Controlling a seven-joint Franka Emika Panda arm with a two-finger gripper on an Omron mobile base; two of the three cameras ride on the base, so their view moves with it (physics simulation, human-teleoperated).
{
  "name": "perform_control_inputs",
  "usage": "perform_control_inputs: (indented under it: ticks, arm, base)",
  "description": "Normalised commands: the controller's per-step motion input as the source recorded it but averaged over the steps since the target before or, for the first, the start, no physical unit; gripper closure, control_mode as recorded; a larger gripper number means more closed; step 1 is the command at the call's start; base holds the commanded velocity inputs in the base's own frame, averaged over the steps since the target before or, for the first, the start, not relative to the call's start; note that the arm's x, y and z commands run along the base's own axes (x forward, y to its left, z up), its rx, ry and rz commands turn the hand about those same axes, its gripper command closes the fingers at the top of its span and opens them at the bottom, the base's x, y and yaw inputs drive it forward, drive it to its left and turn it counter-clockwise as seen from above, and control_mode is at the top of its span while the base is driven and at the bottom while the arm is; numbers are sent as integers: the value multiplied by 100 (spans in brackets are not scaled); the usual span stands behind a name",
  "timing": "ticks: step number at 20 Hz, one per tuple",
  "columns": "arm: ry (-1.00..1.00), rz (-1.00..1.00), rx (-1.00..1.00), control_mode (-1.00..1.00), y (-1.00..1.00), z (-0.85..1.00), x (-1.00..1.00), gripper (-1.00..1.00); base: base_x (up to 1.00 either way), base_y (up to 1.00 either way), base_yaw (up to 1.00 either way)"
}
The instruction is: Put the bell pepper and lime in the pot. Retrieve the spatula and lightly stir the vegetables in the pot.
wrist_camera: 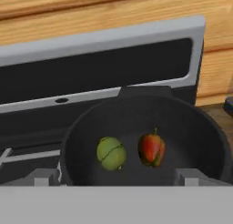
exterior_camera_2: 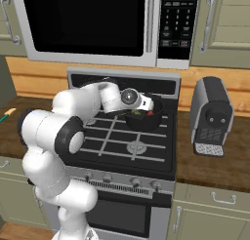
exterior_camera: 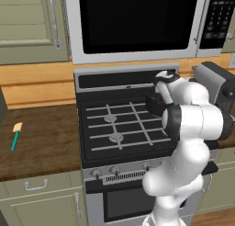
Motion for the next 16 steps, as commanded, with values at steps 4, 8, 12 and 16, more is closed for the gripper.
perform_control_inputs:
  ticks: [4, 8, 12, 16]
  arm:
    - [0, 0, 4, -100, 17, 100, -96, -100]
    - [0, 0, 8, -100, 22, 100, -93, -100]
    - [0, 0, 4, -100, 22, 100, -89, -100]
    - [-2, 0, 2, -100, 23, 95, -83, -100]
  base:
    - [0, 0, 0]
    - [0, 0, 0]
    - [0, 0, 0]
    - [0, 0, 0]
